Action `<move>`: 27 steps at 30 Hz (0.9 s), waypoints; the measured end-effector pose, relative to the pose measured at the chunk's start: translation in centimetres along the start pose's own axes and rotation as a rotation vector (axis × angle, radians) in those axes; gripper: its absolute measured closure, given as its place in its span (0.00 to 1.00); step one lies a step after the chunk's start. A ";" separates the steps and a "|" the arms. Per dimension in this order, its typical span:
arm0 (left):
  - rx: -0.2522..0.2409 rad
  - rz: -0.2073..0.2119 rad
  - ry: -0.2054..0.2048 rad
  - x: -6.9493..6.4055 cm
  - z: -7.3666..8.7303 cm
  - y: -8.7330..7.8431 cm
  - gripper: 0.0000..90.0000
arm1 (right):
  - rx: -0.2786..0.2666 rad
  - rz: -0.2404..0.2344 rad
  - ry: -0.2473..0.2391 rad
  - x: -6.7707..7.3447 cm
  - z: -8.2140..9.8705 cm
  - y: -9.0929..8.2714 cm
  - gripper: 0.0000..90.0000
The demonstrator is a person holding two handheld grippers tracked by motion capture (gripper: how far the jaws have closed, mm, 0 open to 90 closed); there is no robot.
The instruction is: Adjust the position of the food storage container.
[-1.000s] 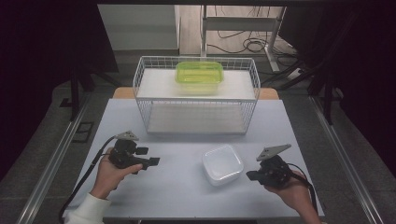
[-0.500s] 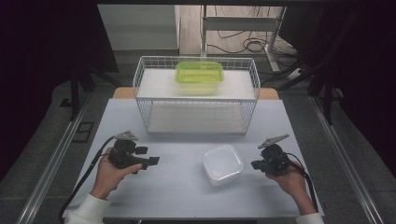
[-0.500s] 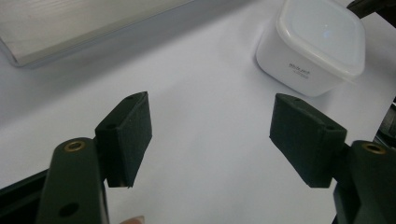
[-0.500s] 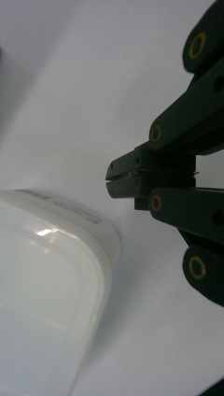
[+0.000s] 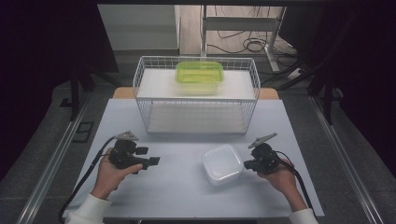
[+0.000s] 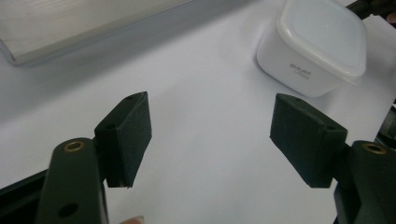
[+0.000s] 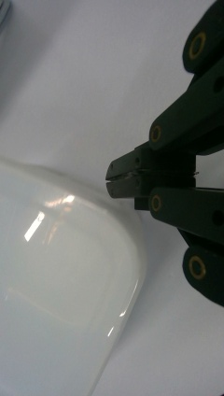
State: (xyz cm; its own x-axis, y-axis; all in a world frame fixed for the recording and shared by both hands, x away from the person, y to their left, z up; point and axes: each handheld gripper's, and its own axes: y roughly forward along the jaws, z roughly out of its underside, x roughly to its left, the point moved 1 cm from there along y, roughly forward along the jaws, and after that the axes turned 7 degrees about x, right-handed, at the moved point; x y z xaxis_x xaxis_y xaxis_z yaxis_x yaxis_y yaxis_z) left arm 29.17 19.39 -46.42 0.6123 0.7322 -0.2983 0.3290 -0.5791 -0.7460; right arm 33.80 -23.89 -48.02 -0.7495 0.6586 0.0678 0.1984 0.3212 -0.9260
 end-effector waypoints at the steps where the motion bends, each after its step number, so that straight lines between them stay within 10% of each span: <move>1: 0.000 -0.001 0.000 0.0 0.0 0.0 0.32 | 0.000 0.000 0.000 0.0 0.0 0.0 0.99; 27: 0.005 -0.013 0.003 0.4 0.1 -0.2 0.31 | 0.023 -0.038 -0.063 5.4 -4.5 2.7 0.99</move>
State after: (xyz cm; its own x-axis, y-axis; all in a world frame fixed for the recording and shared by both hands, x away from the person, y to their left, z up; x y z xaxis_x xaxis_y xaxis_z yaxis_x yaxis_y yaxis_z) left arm 29.29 19.79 -46.42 0.6100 0.7385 -0.2872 0.3332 -0.5679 -0.7526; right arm 33.11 -16.44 -48.47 -0.7945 0.6019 0.0805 0.1552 0.3294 -0.9314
